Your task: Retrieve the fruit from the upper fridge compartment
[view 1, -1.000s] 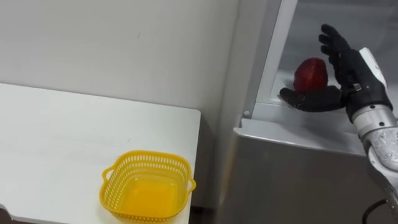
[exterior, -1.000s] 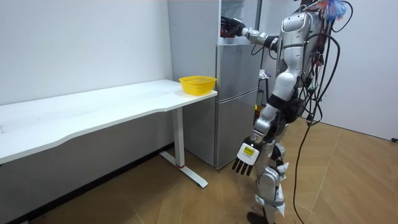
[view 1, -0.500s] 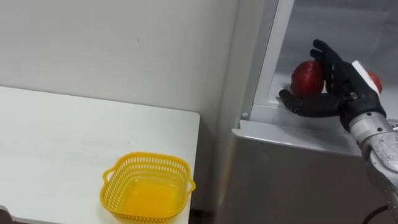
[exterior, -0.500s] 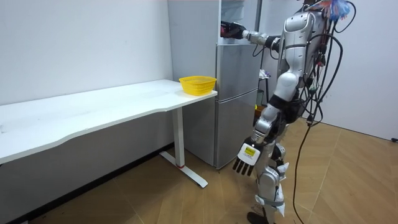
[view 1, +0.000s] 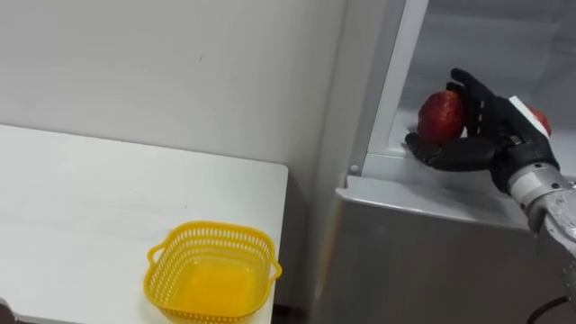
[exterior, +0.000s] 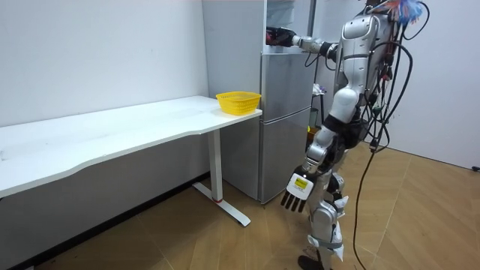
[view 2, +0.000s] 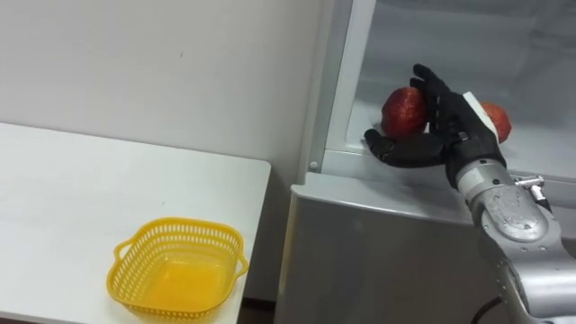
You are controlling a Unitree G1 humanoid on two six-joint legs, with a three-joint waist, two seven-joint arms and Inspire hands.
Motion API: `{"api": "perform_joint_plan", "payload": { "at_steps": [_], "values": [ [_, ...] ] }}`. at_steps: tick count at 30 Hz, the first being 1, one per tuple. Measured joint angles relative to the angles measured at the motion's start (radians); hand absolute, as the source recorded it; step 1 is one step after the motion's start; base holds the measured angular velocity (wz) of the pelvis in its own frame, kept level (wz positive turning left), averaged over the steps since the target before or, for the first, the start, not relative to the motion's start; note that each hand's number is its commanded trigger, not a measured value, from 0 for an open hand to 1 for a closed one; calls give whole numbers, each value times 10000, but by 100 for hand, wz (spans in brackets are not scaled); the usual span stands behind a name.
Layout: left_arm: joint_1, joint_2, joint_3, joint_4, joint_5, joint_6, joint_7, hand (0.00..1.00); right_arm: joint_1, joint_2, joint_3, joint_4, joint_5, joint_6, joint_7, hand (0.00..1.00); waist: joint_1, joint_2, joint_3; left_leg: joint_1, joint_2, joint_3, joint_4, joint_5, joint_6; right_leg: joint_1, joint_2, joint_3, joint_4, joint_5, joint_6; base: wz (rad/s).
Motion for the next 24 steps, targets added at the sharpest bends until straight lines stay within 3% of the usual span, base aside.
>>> {"api": "perform_joint_plan", "payload": {
  "at_steps": [4, 24],
  "values": [
    [8, 23, -3, 0, -10, 58, 9, 0, -153, -64, -11, 160, 35, 44, 77, 100, 32, -37, 40, -4, 0, -2, -3, -1, 0, 0, 1, -1, -3, -7, 8, 0],
    [11, 27, -32, -77, -13, 323, 74, 0, -184, -61, 5, 12, 421, 217, -355, 100, 63, 0, 41, -2, 16, 32, -7, -10, 6, 72, -16, -158, -24, -25, 25, 1]
  ]
}}
